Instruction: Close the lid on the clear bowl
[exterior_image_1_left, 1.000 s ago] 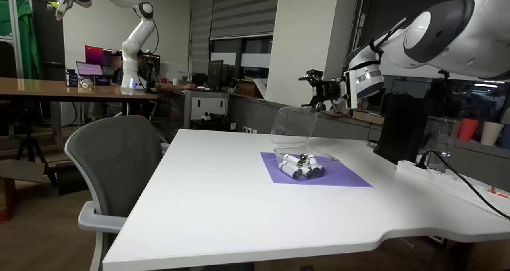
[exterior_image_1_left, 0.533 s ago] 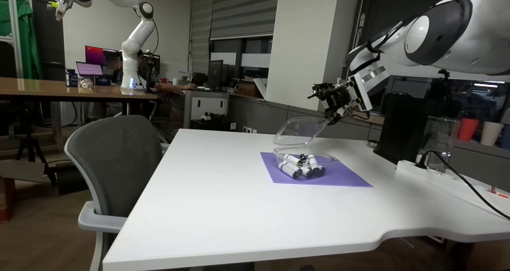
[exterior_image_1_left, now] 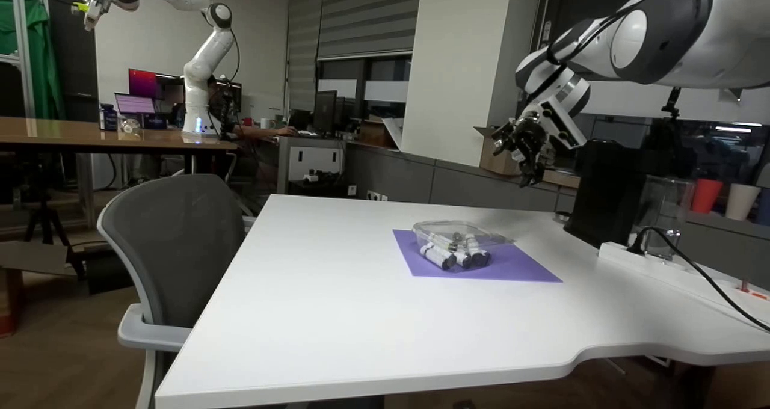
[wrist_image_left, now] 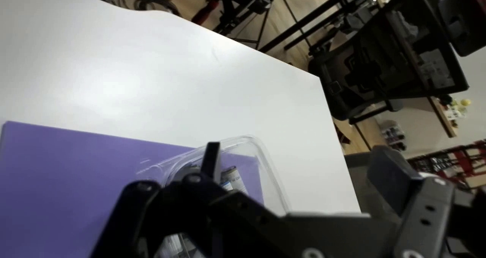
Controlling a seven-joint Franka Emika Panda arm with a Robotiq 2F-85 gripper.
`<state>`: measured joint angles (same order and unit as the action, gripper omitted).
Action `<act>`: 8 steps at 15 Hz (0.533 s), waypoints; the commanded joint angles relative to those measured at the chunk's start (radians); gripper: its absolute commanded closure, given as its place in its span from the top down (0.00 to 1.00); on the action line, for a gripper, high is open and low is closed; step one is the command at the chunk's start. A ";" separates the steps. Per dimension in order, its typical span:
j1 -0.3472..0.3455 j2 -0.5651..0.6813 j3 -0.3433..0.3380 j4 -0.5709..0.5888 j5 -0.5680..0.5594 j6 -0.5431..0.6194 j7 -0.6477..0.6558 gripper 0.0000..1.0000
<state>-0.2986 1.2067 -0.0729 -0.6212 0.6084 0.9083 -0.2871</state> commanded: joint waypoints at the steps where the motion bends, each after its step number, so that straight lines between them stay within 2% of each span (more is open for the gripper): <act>1: 0.068 -0.072 -0.051 0.019 -0.119 -0.004 -0.054 1.00; 5: 0.139 -0.138 -0.096 0.016 -0.260 0.036 -0.156 1.00; 8: 0.170 -0.175 -0.120 0.002 -0.340 0.149 -0.248 1.00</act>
<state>-0.1556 1.0653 -0.1603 -0.6158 0.3326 0.9781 -0.4637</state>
